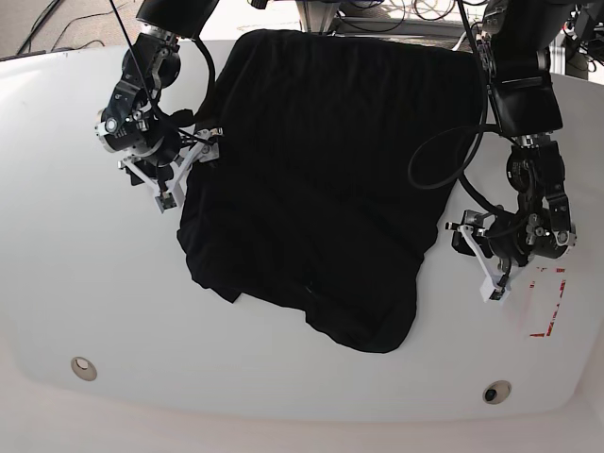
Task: Layout the t-shirt on the table in an organized manner, then fold the t-shirt properly
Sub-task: 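Pull the shirt edges apart with both grippers to straighten it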
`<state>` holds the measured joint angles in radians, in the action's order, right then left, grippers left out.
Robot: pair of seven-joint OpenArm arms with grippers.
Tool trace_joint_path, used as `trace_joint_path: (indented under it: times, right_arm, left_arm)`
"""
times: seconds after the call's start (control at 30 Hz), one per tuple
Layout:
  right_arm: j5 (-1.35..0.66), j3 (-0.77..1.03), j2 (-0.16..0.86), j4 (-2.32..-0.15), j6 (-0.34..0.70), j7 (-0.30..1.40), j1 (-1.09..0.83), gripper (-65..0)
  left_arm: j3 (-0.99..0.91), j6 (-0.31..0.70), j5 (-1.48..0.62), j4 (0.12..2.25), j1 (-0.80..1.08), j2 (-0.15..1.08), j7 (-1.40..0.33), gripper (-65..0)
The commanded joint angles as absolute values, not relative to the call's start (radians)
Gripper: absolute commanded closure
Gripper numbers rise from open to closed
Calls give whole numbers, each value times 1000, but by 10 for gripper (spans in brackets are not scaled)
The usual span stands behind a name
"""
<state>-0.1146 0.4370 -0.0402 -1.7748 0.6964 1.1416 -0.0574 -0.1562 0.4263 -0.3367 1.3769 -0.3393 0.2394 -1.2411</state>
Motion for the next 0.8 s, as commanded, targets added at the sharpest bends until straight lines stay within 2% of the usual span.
trace_joint_path:
  times: [0.0, 0.17, 0.4, 0.67, 0.77]
  right_arm:
    - [-136, 433, -16, -1833, 698, 1150, 15, -648]
    - [-136, 389, 24, -1830, 698, 1164, 94, -650]
    - [-134, 213, 58, -1816, 698, 1162, 180, -650]
    - [-133, 48, 74, -1656, 698, 1055, 268, -650]
    - [-134, 10, 94, -1586, 698, 1018, 306, -625]
  left_arm:
    - [-160, 427, -348, 1449, -354, 251, -1237, -375]
    - [-160, 427, -349, 1535, -308, 266, -1280, -382]
    - [-160, 427, -351, 1643, -222, 266, -1299, -382]
    - [-160, 427, -351, 1755, -94, 265, -1297, -382]
    - [-160, 427, -351, 1785, -59, 265, -1294, -382]
